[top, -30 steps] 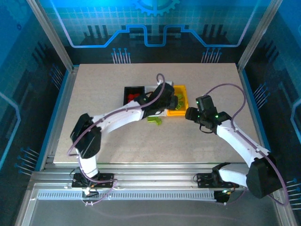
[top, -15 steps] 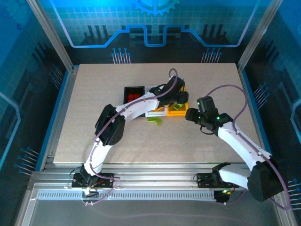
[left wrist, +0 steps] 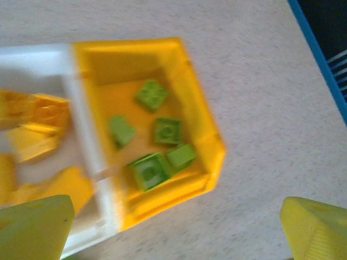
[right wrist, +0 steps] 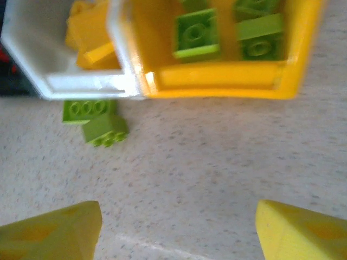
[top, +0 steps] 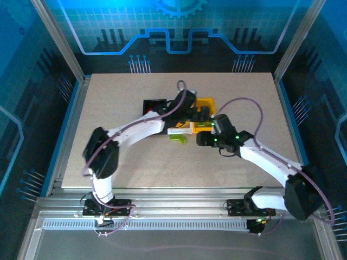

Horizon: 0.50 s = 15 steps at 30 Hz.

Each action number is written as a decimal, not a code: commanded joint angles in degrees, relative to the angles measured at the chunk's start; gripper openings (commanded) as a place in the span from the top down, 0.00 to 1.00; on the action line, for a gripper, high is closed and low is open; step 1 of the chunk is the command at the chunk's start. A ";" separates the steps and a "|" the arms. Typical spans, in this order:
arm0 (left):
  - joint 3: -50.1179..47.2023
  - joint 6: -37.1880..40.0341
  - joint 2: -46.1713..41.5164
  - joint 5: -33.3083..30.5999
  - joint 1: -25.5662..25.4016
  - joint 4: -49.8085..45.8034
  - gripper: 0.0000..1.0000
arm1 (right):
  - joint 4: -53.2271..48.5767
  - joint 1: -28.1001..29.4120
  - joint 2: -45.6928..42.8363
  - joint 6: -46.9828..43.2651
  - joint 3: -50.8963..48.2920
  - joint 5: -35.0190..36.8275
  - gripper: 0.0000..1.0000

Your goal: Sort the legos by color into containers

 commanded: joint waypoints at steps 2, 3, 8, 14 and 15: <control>-15.38 -3.28 -15.45 -2.48 0.47 4.12 0.01 | 3.77 8.03 9.49 -3.21 6.28 3.60 0.22; -19.09 -3.98 -18.86 -3.12 0.99 3.82 0.01 | 4.22 9.22 11.85 -3.11 7.36 4.12 0.22; -33.59 -6.29 -33.96 -6.69 2.68 -0.59 0.01 | 4.35 11.57 22.23 -2.35 13.33 6.53 0.23; -44.37 -9.94 -44.12 -8.15 3.43 -5.37 0.01 | 2.23 11.06 29.22 -1.11 17.72 8.98 0.25; -45.79 -10.67 -45.38 -8.38 3.51 -5.72 0.01 | 2.49 10.95 30.21 -1.39 18.22 8.76 0.26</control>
